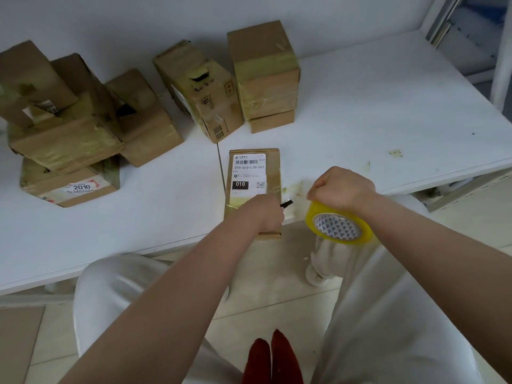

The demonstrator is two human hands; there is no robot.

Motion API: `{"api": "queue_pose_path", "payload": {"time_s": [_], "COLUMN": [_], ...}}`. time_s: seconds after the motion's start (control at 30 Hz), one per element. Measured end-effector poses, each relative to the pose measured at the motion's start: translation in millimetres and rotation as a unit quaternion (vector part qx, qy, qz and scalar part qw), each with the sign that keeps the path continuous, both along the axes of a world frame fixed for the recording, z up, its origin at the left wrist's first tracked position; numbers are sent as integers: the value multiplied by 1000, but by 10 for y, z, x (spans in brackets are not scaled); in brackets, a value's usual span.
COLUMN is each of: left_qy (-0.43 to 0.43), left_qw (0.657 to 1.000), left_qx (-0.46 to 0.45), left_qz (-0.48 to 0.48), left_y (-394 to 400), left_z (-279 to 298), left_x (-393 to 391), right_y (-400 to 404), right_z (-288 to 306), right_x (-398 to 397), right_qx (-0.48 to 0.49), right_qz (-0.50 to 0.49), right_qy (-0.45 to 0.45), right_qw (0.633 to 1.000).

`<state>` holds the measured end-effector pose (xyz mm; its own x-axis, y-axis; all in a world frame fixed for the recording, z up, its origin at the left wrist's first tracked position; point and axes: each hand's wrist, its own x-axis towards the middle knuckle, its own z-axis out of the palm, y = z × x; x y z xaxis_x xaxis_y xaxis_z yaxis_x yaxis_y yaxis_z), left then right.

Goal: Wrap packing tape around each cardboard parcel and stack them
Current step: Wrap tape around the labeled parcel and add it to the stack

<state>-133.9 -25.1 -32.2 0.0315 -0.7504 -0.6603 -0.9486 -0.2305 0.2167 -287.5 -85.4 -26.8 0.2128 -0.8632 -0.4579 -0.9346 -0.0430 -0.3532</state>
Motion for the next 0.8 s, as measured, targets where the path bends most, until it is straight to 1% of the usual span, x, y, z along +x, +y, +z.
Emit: {"api": "queue_pose_path", "payload": {"time_s": [0.07,0.13,0.2,0.27,0.33,0.4,0.47,0.57,0.67,0.8], "left_qy": [-6,7,18,19,16,20,6,-66,-124,-147], "left_qw": [1000,1000,997,984,958,937,938,946,940,946], "left_qx": [-8,-19,-63,-149,-226,-262,-256,-240,-255,-225], "left_qz": [-9,5,29,91,175,229,234,208,189,182], "left_y": [17,47,93,135,139,111,78,68,67,27], "left_z": [-26,-61,-65,-65,-69,-105,-171,-329,-421,-443], "left_x": [5,45,101,155,170,131,27,-148,-238,-279], "right_y": [-80,-134,-143,-123,-91,-63,-54,-65,-82,-85], "right_z": [75,135,149,114,59,17,-13,-50,-64,-53], "right_x": [-111,-202,-247,-254,-242,-217,-199,-189,-191,-198], "right_qx": [25,22,9,8,16,23,23,24,27,24], "right_qz": [-46,-73,-83,-87,-91,-94,-99,-99,-94,-88], "right_qy": [-38,-61,-61,-63,-73,-84,-93,-100,-102,-100], "right_qw": [998,995,995,994,993,992,990,990,990,991]}}
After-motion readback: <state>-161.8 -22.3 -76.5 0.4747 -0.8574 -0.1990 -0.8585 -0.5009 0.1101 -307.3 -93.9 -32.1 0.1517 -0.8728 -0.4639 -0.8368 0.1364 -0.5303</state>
